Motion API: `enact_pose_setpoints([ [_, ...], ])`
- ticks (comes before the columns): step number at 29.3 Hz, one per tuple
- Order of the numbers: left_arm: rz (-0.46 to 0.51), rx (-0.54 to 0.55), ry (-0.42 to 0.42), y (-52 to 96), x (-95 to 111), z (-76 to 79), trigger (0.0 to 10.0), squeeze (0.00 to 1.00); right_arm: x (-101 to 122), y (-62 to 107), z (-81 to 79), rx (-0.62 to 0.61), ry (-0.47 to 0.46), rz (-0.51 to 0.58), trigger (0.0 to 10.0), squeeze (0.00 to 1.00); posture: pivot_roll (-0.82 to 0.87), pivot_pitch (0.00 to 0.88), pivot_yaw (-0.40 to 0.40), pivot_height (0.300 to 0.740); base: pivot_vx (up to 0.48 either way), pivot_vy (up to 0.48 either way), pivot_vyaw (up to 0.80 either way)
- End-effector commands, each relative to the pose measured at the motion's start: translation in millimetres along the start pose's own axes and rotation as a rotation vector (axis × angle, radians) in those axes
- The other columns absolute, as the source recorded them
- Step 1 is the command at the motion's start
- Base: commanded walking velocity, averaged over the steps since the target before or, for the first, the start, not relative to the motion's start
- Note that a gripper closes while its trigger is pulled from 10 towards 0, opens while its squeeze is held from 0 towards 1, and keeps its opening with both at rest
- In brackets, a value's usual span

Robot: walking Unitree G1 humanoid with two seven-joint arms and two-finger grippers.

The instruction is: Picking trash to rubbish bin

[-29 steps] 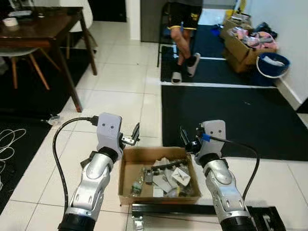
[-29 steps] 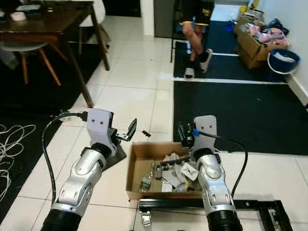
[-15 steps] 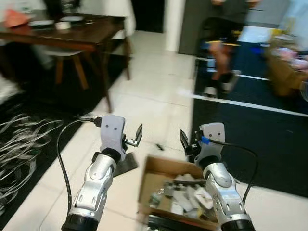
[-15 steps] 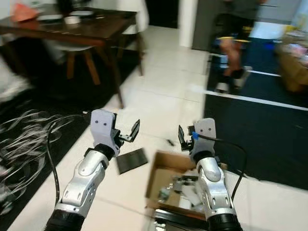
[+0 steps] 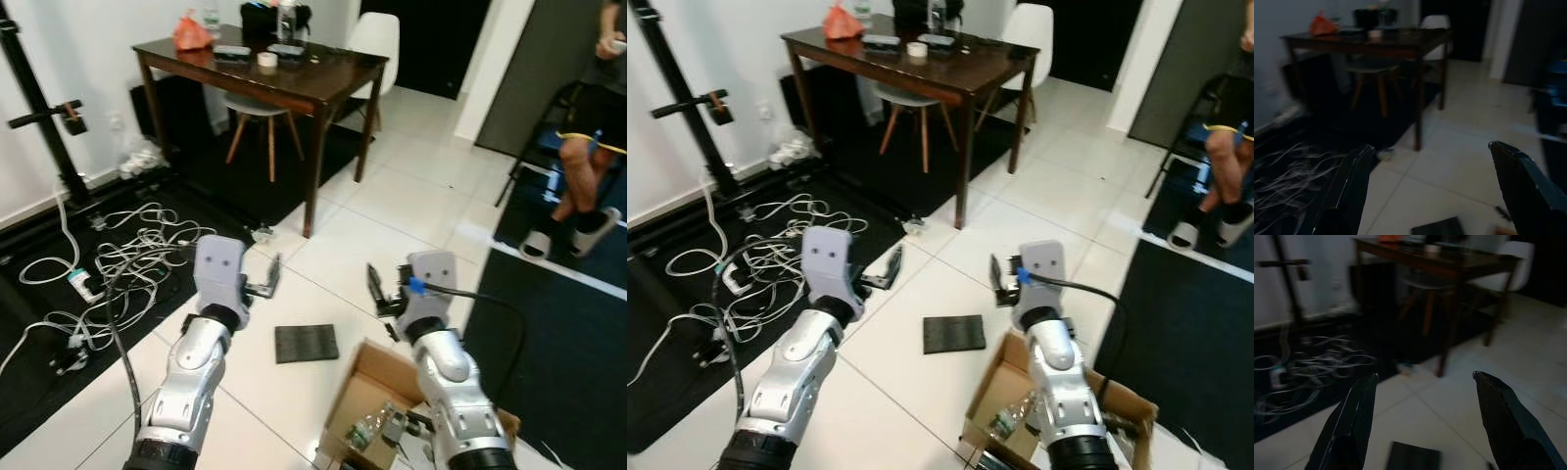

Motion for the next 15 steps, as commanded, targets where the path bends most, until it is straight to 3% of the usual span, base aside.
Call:
enact_pose_setpoints([
  [1, -0.008, 0.001, -0.002, 1.2, -3.2, 0.3, 10.0, 0.0, -4.3, 2.5, 3.8, -0.01, 0.003, -0.019, 10.0, 0.0, -0.01, 0.0, -0.041, 0.74, 0.0, 0.0, 0.8],
  [15, -0.009, 0.009, 0.0, 3.5, -4.6, 0.7, 10.0, 0.0, -3.9, 2.0, 3.1, 0.008, 0.009, -0.02, 10.0, 0.0, -0.01, 0.0, -0.053, 0.74, 0.0, 0.0, 0.8],
])
Point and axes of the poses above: a point about 5 cm out from each wrist's last joint towards the gripper, its own y axis pointing back from the gripper into the wrist, its own x axis along the axis of the wrist's last joint, z = x × y, the point moved 5 cm from there along -y, pointing out of the wrist towards the gripper, and after that the axes turned 8 degrees about y, right-handed, at the moved point
